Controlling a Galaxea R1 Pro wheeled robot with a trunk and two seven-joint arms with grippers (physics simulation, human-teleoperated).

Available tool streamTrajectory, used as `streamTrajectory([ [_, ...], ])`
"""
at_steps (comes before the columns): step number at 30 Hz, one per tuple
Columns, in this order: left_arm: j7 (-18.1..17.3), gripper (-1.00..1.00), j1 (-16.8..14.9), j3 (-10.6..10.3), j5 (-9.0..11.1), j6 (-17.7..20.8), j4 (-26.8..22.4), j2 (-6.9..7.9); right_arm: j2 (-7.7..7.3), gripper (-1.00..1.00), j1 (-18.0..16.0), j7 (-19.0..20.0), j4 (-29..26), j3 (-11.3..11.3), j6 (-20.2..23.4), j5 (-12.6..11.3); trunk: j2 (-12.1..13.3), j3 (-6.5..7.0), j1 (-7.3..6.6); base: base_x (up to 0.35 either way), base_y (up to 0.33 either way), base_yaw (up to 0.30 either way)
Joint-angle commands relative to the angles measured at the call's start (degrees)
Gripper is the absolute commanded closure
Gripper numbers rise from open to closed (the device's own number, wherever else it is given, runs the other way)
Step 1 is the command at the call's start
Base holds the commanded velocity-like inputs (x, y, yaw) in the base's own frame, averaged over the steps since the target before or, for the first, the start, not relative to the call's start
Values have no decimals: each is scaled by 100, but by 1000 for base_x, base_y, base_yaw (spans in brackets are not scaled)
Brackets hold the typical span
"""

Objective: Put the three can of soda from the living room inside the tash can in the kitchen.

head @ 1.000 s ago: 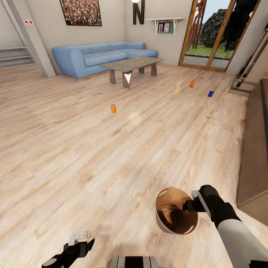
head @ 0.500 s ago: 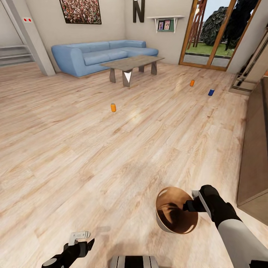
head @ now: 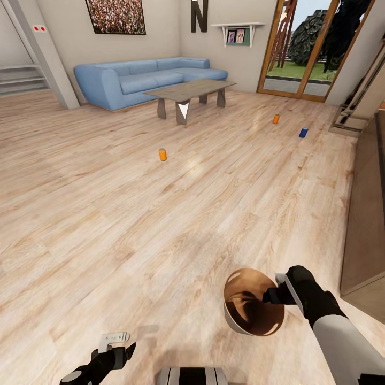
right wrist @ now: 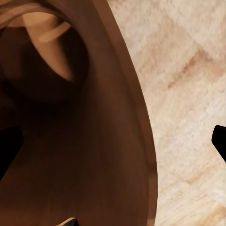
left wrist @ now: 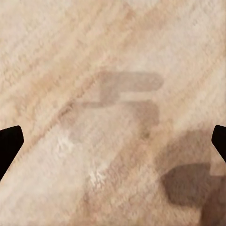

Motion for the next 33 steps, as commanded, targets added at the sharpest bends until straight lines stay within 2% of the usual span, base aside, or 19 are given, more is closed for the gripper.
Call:
streamTrajectory([
  [1, 0, -100, 0, 0, 0, 0, 0, 0, -3, 100, 0, -1, 0, -1, 0, 0, 0, 0, 0, 0, 0, 0],
  [20, -4, -100, 0, 1, 0, 0, 0, 0, 3, 100, 5, 4, 0, -1, 0, 0, 0, 0, 0, 0, 0, 0],
  [33, 0, -100, 0, -25, -9, 14, 8, 0, 13, 100, 25, 3, 0, -6, 0, 0, 17, 288, -34, 0, 0, 0],
])
